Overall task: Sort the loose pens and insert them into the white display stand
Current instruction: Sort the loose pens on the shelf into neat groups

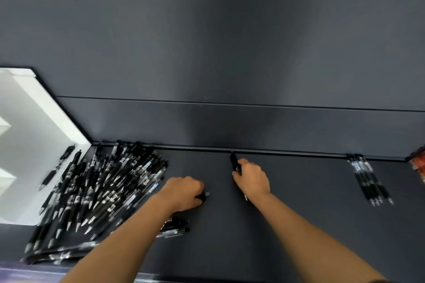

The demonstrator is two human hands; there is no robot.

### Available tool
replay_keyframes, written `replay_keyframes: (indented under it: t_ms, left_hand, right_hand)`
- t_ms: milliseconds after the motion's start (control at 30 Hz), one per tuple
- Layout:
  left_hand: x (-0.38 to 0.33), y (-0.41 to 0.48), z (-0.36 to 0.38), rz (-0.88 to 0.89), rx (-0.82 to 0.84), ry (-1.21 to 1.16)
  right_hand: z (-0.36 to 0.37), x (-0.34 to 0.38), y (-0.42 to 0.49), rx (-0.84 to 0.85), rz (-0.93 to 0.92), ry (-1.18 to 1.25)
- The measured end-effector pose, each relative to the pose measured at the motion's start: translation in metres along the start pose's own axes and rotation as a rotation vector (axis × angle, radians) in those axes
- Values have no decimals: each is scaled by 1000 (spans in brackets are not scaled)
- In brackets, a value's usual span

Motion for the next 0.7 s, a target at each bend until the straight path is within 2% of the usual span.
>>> replay_keyframes:
  t_ms: [200, 333, 567, 700]
  left_hand:
    - [-15, 42, -32, -179, -202, -279]
    - [-23, 67, -39, -319, -272, -526]
    - [-34, 70, -20, -319, -231, -459]
    - [-38, 70, -23, -311, -282, -575]
  right_hand:
    - [-15, -19, 2, -50, 73, 42]
    - [-17, -27, 5, 16, 64, 66]
    - [-9, -19, 8, 29, 17, 5]
    - [1, 5, 15, 60, -40, 25]
Point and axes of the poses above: each hand's wrist, its own y-axis towards the middle knuckle, its own z-axis out of the palm, x = y × z, the point moved 4 cm from there along y, towards the middle knuckle, and after that the axes turned 5 degrees about y, right-handed, at the moved point
